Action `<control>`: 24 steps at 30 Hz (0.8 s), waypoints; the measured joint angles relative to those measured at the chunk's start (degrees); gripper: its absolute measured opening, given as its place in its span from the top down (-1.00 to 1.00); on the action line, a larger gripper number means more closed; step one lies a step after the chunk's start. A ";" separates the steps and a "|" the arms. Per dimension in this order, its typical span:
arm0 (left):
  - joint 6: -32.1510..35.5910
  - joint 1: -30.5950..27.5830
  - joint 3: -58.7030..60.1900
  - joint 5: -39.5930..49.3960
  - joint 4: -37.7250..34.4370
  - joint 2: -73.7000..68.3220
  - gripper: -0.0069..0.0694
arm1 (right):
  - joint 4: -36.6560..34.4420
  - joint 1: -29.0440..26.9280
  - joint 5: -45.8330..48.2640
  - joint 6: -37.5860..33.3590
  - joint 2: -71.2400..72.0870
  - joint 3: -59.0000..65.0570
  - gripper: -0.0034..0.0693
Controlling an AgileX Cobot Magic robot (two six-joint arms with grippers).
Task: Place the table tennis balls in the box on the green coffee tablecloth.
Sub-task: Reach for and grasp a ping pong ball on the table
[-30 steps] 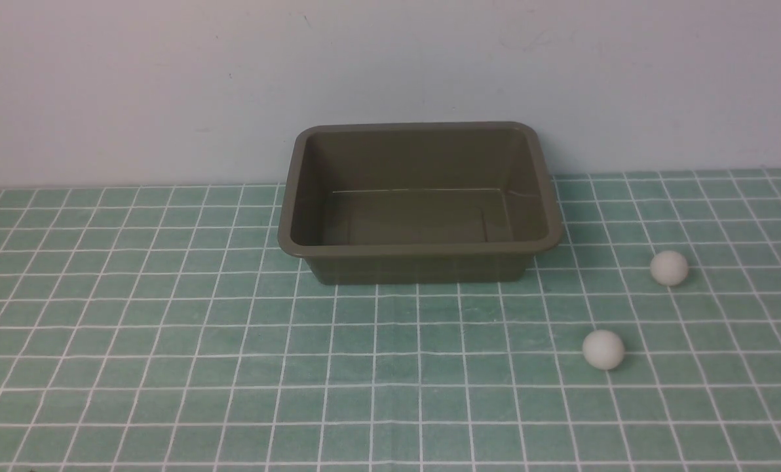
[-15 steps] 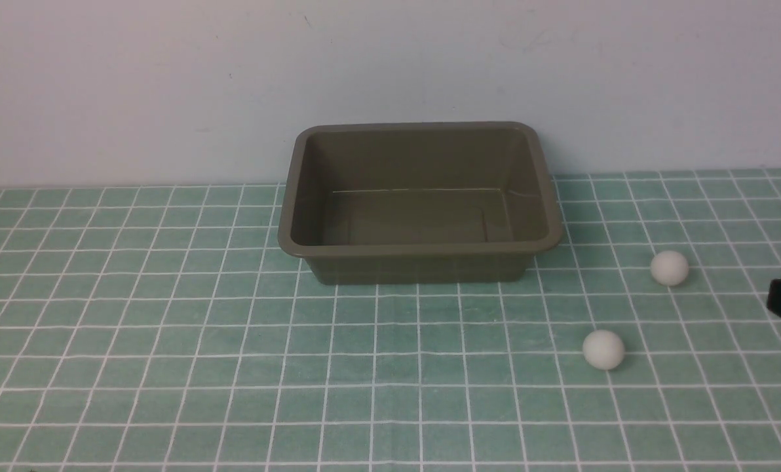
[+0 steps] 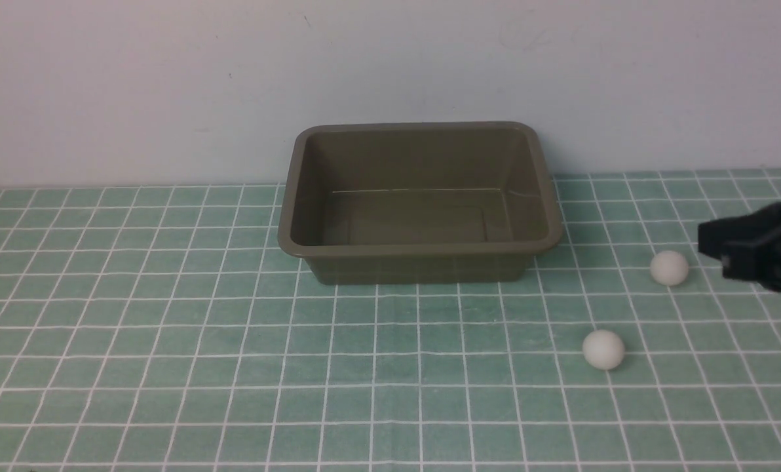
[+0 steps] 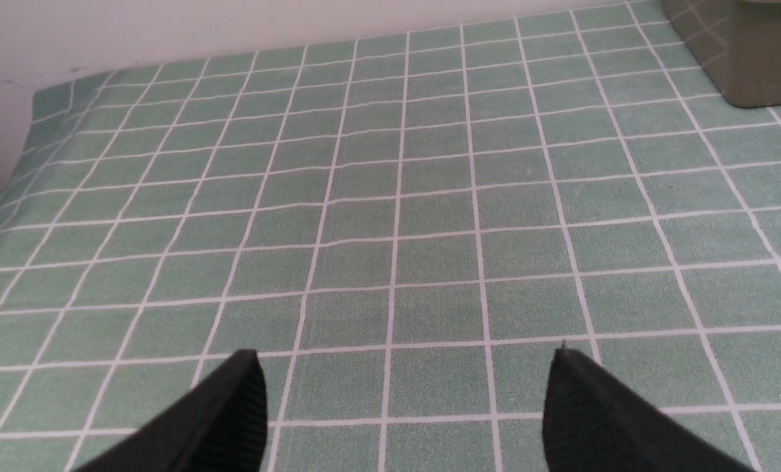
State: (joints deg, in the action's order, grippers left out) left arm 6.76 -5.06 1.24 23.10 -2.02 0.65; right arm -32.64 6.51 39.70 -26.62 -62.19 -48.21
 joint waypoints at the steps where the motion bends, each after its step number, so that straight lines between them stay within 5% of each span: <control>1: 0.00 0.00 0.00 0.00 0.00 0.00 -0.52 | 2.72 0.00 1.18 1.45 -4.23 -3.57 0.94; 12: 0.00 0.00 0.00 0.00 0.00 0.00 -0.52 | 32.64 0.00 11.55 23.78 -27.41 -25.17 0.94; 24: 0.00 0.00 0.00 0.00 0.00 0.00 -0.52 | 39.35 0.00 16.75 24.45 -46.03 -36.07 0.92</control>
State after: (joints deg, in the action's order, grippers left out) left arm 6.76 -5.06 1.24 23.10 -2.02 0.65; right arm 6.71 6.51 56.46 -2.17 -108.22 -84.28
